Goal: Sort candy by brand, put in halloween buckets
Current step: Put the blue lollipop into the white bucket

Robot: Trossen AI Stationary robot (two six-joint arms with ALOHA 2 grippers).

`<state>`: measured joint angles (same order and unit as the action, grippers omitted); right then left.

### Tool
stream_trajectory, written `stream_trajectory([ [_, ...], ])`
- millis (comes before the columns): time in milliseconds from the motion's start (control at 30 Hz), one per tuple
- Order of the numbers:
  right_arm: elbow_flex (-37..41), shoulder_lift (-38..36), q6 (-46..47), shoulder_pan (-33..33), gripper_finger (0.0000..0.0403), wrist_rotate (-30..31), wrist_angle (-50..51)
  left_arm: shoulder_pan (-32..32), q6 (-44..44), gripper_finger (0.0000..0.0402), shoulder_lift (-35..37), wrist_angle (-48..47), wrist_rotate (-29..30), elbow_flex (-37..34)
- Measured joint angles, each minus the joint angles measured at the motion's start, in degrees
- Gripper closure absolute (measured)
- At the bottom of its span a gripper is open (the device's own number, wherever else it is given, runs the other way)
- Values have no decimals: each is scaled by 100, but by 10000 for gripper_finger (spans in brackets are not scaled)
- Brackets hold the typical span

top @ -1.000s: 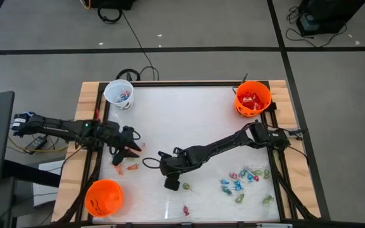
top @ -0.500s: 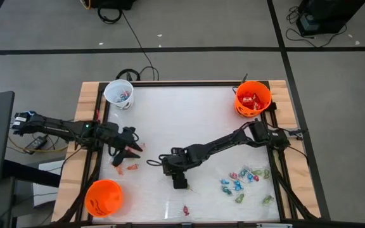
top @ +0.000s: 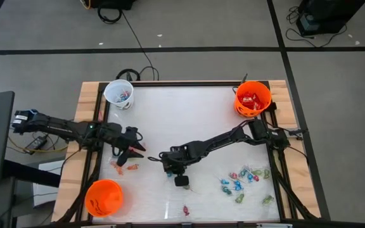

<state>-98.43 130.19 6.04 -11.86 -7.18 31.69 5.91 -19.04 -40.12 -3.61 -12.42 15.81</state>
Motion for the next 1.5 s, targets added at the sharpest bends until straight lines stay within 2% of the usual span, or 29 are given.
stream_trajectory([
  [200, 0, -18, 315, 79, 398, 54, -5, 0, -447, 233, -329, 458, -1, 0],
  [533, 7, -770, 321, 388, 400, 1231, -178, 0, -981, 226, -535, 1466, 63, 0],
  [667, -1, -1028, 47, 539, 401, 1501, -271, 0, -1127, 189, -538, 1812, 397, 0],
  [933, -2, -1139, -334, 671, 401, 1567, -642, -121, -1164, 83, -809, 1888, 846, 0],
  [1033, -2, -1139, -370, 678, 401, 1635, -785, -210, -1213, 68, -932, 1897, 1027, 0],
  [1200, -2, -1139, -470, 698, 401, 1661, -1006, -349, -1280, 87, -1116, 2049, 1013, 0],
  [1367, -2, -1139, -474, 733, 401, 1660, -1033, -447, -1258, 142, -1240, 2494, 906, 2],
  [1500, -2, -1139, -474, 799, 402, 1656, -1122, -550, -1265, 199, -1379, 2512, 528, 2],
])
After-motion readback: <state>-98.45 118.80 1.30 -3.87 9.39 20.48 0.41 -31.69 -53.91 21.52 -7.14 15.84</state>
